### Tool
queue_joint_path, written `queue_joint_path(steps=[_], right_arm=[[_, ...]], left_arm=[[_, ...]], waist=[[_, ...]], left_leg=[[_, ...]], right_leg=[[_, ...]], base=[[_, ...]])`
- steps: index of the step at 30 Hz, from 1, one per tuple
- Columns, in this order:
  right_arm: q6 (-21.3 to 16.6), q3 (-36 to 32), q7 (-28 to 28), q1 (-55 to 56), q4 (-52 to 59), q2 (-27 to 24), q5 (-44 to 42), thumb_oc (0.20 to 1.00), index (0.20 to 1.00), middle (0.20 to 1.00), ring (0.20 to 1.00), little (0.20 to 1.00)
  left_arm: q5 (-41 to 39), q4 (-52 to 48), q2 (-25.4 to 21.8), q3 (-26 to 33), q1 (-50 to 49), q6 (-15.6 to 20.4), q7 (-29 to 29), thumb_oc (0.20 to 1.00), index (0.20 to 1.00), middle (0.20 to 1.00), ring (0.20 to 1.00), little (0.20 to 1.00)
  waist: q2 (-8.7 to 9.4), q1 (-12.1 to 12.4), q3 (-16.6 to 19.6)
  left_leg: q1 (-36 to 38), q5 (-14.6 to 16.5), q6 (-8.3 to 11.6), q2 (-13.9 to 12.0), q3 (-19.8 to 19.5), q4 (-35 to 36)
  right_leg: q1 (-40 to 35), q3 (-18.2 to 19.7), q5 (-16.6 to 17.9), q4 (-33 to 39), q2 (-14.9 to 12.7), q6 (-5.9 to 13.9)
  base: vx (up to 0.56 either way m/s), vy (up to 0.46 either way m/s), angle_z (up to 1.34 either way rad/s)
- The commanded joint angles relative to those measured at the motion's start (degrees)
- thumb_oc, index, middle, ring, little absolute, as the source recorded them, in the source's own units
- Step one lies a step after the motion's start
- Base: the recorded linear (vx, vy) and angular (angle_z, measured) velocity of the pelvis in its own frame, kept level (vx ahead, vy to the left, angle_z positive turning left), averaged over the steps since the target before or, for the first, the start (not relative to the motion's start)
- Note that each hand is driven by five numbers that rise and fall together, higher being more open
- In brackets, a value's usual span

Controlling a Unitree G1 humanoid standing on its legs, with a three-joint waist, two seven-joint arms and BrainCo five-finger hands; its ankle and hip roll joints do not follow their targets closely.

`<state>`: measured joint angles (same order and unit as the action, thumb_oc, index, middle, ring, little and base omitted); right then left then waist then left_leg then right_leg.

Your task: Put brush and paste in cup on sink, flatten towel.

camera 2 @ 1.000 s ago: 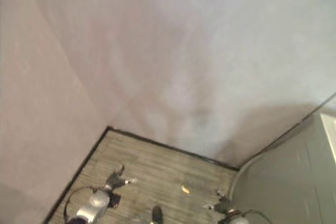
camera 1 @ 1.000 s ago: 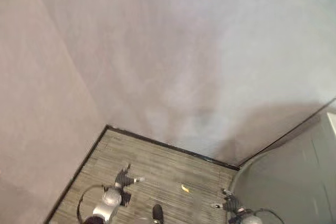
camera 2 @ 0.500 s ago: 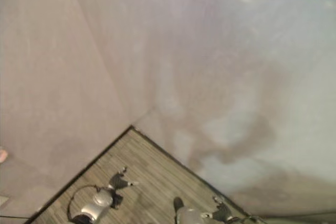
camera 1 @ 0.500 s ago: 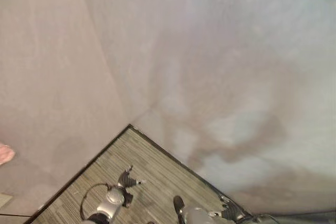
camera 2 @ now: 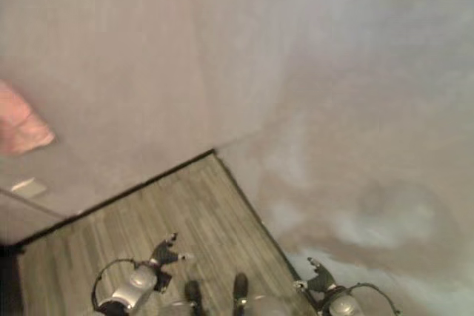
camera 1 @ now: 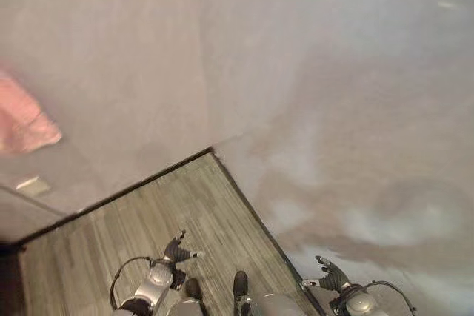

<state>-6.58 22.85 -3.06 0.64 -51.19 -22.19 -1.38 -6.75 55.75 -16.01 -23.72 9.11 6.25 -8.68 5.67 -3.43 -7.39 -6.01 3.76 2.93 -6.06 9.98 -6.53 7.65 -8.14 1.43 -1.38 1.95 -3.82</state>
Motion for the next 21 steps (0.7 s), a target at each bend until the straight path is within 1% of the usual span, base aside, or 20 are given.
queue_joint_path(steps=[1, 3, 5, 7, 9, 11, 12, 15, 17, 18, 19, 20, 21], right_arm=[[-1.5, -2.1, -0.9, 2.8, -1.1, -0.3, -0.4, 1.000, 1.000, 1.000, 1.000, 1.000], [-1.4, -1.9, -1.1, 2.4, -1.5, -0.3, -0.1, 1.000, 1.000, 1.000, 1.000, 1.000], [-1.3, -1.4, -1.1, 1.9, -1.4, 0.0, 0.4, 1.000, 1.000, 1.000, 1.000, 1.000], [-1.4, -0.8, -0.3, 1.7, 0.0, 0.4, 0.6, 1.000, 1.000, 1.000, 1.000, 1.000], [-1.4, -0.8, -0.2, 1.4, 0.1, 0.6, 0.4, 1.000, 1.000, 1.000, 1.000, 1.000], [-1.5, -0.5, 0.2, 0.7, 0.6, 1.0, 0.5, 1.000, 1.000, 1.000, 1.000, 1.000], [-1.5, -0.5, 0.2, 0.7, 0.6, 1.0, 0.5, 1.000, 1.000, 1.000, 1.000, 1.000], [-1.6, -0.6, 0.6, 0.1, 1.5, 1.5, 0.4, 1.000, 1.000, 1.000, 1.000, 1.000], [-1.5, -0.6, 0.6, -0.2, 1.7, 1.7, 0.6, 1.000, 1.000, 1.000, 1.000, 1.000], [-1.5, -0.8, 0.5, -0.8, 2.0, 1.6, 0.7, 1.000, 1.000, 1.000, 1.000, 1.000], [-1.5, -1.2, 0.2, -1.6, 2.4, 1.7, 0.1, 1.000, 1.000, 1.000, 1.000, 1.000], [-1.5, -1.2, 0.2, -1.6, 2.3, 1.7, 0.1, 1.000, 1.000, 1.000, 1.000, 1.000], [-1.6, -1.2, 0.3, -2.2, 2.9, 1.7, -0.3, 1.000, 1.000, 1.000, 1.000, 1.000]], left_arm=[[-0.7, -1.6, 0.3, -0.2, -0.2, 2.4, -0.7, 1.000, 1.000, 1.000, 1.000, 1.000], [-0.4, -1.6, 0.3, -0.4, -0.3, 2.4, -0.6, 1.000, 1.000, 1.000, 1.000, 1.000], [0.2, -2.1, -0.1, -0.7, -0.7, 2.3, -0.3, 1.000, 1.000, 1.000, 1.000, 1.000], [0.6, -3.1, -1.0, 0.1, -2.6, 2.6, 0.0, 1.000, 1.000, 1.000, 1.000, 1.000], [0.5, -3.5, -1.3, 0.4, -3.3, 2.7, 0.0, 1.000, 1.000, 1.000, 1.000, 1.000], [1.2, -3.9, -2.1, 1.3, -5.1, 2.8, 0.2, 1.000, 1.000, 1.000, 1.000, 1.000], [1.2, -4.0, -2.1, 1.3, -5.1, 2.8, 0.2, 1.000, 1.000, 1.000, 1.000, 1.000], [1.7, -5.5, -3.1, 2.5, -7.3, 3.0, 0.3, 1.000, 1.000, 1.000, 1.000, 1.000], [1.6, -6.5, -3.4, 3.2, -8.4, 3.0, 0.6, 1.000, 1.000, 1.000, 1.000, 1.000], [1.3, -8.0, -3.8, 3.9, -9.6, 2.9, 0.7, 1.000, 1.000, 1.000, 1.000, 1.000], [0.4, -9.2, -4.3, 5.1, -10.5, 2.8, 0.8, 1.000, 1.000, 1.000, 1.000, 1.000], [0.4, -9.3, -4.3, 5.1, -10.5, 2.8, 0.9, 1.000, 1.000, 1.000, 1.000, 1.000], [0.3, -10.4, -5.0, 5.8, -11.3, 2.7, 1.0, 1.000, 1.000, 1.000, 1.000, 1.000]], waist=[[-1.69, -3.1, 2.7], [-1.97, -3.0, 2.6], [-2.15, -2.4, 2.4], [-2.10, -1.3, 2.5], [-2.06, -0.8, 2.5], [-2.06, 0.4, 2.6], [-2.05, 0.4, 2.6], [-2.16, 1.6, 2.7], [-2.31, 2.2, 2.8], [-2.46, 2.9, 2.7], [-2.71, 3.4, 2.5], [-2.69, 3.3, 2.5], [-2.96, 3.7, 2.4]], left_leg=[[3.0, -5.1, 0.07, 1.3, 2.9, 6.6], [2.8, -5.4, 0.07, 1.7, 2.1, 6.9], [3.3, -5.0, -0.22, 2.4, 1.2, 7.0], [3.6, -3.7, -0.95, 3.5, 1.2, 6.4], [3.7, -3.2, -1.29, 3.9, 1.0, 6.0], [3.9, -2.2, -2.24, 5.1, 0.2, 5.6], [3.9, -2.1, -2.25, 5.1, 0.2, 5.5], [4.0, -1.3, -3.13, 6.6, -1.0, 4.8], [3.9, -1.1, -3.57, 7.3, -2.0, 4.6], [3.9, -0.9, -4.10, 8.2, -3.2, 4.4], [4.1, -1.2, -4.69, 9.1, -4.6, 4.8], [4.1, -1.3, -4.71, 9.2, -4.7, 4.8], [4.4, -1.7, -5.12, 9.6, -5.8, 5.4]], right_leg=[[-4.0, 1.0, -2.4, -3.6, -3.2, 8.43], [-4.1, 0.6, -2.2, -3.5, -3.6, 8.55], [-4.8, 0.6, -2.0, -3.0, -4.1, 8.73], [-5.9, 0.7, -1.5, -2.2, -5.5, 9.42], [-6.2, 1.0, -1.4, -2.3, -5.9, 9.63], [-6.5, 1.4, -1.1, -2.7, -6.9, 10.36], [-6.5, 1.4, -1.1, -2.7, -6.9, 10.38], [-6.7, 1.0, -0.8, -3.6, -8.2, 11.10], [-6.7, 0.2, -0.6, -4.5, -8.9, 11.44], [-6.5, -0.4, 0.0, -6.2, -9.8, 11.80], [-5.7, -0.4, 1.3, -9.0, -10.5, 12.02], [-5.6, -0.4, 1.2, -9.2, -10.6, 12.04], [-4.6, -0.3, 1.1, -12.5, -10.2, 11.68]], base=[[-0.01, 0.144, 0.33], [0.01, 0.135, 0.71], [0.03, 0.189, 0.31], [0.02, 0.256, -0.09], [0.00, 0.153, 0.02], [0.01, 0.193, 0.04], [0.01, 0.177, 0.02], [0.01, 0.161, 0.12], [0.02, 0.185, 0.35], [0.03, 0.275, 0.79], [0.02, 0.229, 0.86], [0.03, 0.228, 0.80], [0.03, 0.148, 0.55]])
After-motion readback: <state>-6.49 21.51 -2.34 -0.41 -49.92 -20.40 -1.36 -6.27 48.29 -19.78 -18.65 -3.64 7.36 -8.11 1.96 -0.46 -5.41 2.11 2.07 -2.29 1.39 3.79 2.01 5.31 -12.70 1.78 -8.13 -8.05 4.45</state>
